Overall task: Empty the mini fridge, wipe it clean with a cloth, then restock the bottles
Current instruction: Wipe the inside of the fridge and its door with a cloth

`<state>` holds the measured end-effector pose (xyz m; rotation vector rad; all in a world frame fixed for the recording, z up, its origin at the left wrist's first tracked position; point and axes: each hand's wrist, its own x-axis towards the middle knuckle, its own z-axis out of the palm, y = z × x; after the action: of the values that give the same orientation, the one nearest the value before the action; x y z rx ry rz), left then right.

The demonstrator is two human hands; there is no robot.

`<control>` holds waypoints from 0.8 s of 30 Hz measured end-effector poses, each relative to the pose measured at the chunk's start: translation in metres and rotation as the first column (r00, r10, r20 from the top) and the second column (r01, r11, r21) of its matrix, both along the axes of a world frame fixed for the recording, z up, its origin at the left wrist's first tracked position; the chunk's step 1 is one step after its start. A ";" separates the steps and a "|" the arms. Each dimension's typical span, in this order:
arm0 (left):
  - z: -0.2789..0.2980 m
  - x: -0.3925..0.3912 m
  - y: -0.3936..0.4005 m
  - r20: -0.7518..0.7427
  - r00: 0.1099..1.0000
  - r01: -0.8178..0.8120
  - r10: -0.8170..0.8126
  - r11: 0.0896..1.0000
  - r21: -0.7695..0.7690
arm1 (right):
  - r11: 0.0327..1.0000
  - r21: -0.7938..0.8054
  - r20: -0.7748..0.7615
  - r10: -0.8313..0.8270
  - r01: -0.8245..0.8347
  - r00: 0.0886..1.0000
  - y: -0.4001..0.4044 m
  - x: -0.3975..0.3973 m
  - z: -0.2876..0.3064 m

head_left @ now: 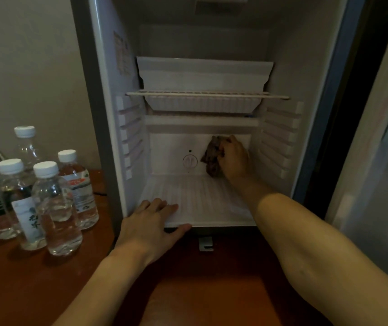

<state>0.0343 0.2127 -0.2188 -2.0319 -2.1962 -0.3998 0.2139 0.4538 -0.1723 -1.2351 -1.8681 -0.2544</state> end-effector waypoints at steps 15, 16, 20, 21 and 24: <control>0.001 0.000 0.001 -0.011 1.000 0.001 -0.001 1.000 -0.020 | 0.996 -0.077 0.069 0.043 -0.037 0.997 -0.009 0.005 -0.032; 0.002 0.000 0.001 -0.008 1.000 0.003 -0.004 0.999 -0.032 | 0.995 -0.097 0.078 0.039 -0.031 0.996 -0.008 0.005 -0.031; 0.001 0.000 0.001 -0.004 1.000 -0.001 0.001 0.999 -0.032 | 0.992 -0.118 0.053 0.057 -0.050 0.997 -0.008 0.007 -0.016; 0.001 0.000 0.001 -0.005 1.000 -0.003 0.003 0.999 -0.033 | 0.994 -0.097 0.045 0.049 -0.044 0.998 -0.007 0.009 -0.008; 0.000 0.000 0.001 -0.001 1.000 -0.002 0.002 1.000 -0.025 | 0.998 -0.052 0.030 -0.022 0.023 0.999 -0.007 0.014 0.018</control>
<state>0.0342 0.2141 -0.2187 -2.0416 -2.2139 -0.3729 0.2281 0.4472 -0.1543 -1.2948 -1.8973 -0.2385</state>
